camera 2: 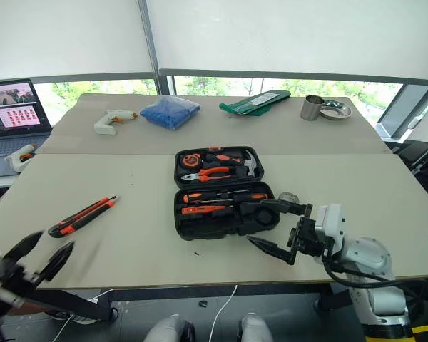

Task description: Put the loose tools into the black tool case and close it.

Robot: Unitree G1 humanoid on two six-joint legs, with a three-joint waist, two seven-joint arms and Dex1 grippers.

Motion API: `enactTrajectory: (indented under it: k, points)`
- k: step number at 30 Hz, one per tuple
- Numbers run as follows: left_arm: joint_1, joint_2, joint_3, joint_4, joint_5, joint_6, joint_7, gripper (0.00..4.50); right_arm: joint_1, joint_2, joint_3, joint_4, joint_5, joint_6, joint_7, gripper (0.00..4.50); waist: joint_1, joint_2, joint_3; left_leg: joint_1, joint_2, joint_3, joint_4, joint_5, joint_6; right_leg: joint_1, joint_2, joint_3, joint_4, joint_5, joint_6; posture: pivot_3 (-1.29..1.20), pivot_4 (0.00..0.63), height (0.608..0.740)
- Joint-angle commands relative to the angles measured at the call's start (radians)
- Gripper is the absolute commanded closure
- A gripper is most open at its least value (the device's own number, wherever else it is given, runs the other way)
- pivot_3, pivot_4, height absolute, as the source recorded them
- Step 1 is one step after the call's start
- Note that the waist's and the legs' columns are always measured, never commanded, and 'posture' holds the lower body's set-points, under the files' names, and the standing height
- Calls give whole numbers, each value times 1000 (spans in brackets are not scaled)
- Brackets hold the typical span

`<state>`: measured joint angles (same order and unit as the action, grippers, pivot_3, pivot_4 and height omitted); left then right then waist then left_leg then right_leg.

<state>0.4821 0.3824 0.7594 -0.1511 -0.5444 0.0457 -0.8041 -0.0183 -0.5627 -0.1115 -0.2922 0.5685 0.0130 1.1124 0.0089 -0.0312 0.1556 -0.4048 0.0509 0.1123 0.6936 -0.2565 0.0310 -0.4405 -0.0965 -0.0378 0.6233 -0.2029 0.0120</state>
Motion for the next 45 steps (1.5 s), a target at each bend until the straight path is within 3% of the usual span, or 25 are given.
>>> enactTrajectory:
  k: [1,5,8,15,20,26,31,34,40,45]
  points:
    - [60,-25,85,51,-35,-42,37,34,4,-3,6,-69,28,17,-10,0,0,0,0,0,0,0,0,0,0,0,0,0,0,0,0,0,150,740]
    - [82,-24,82,61,-53,-33,43,34,8,0,12,-82,29,20,-20,0,14,-1,0,1,0,-1,0,-2,-3,-3,-2,-3,-1,-1,0,0,150,740]
    - [30,46,65,43,-80,26,54,34,17,8,8,-108,44,42,-51,0,18,-2,0,0,0,-1,0,-2,-3,-2,-3,-4,-2,-1,0,0,150,740]
    - [-243,344,-76,169,-52,214,-7,34,16,15,10,-134,37,46,-92,0,18,-1,0,0,0,0,0,-2,-3,-2,-2,-4,0,0,0,0,150,740]
    - [-544,527,-326,451,65,311,-136,34,-12,12,18,-120,28,50,-102,0,1,-2,0,-1,0,1,0,3,5,0,1,-3,0,0,0,0,150,740]
    - [-832,553,-534,763,222,206,-266,34,-4,1,16,-132,20,56,-109,0,-2,-2,0,-1,0,2,-1,1,2,-1,5,-3,1,5,-4,0,150,740]
    - [-919,546,-601,895,290,136,-329,34,17,-10,4,-147,20,56,-121,0,-1,-2,0,-1,0,2,-1,0,3,-1,5,-3,1,4,-3,0,150,740]
    - [-928,527,-608,939,312,69,-340,746,32,-12,5,-151,20,51,-126,0,1,-2,0,-1,0,2,0,0,3,0,4,-3,1,4,-3,0,150,740]
    - [-912,471,-552,923,250,-63,-418,2875,19,-12,15,-137,16,51,-124,0,4,-2,0,0,0,2,0,0,3,0,2,-3,3,4,-3,0,150,740]
    - [-925,429,-576,651,174,-50,-528,2876,4,-49,-33,-101,20,49,-100,0,14,-3,1,-3,0,1,2,1,4,0,2,-4,3,4,-3,0,150,740]
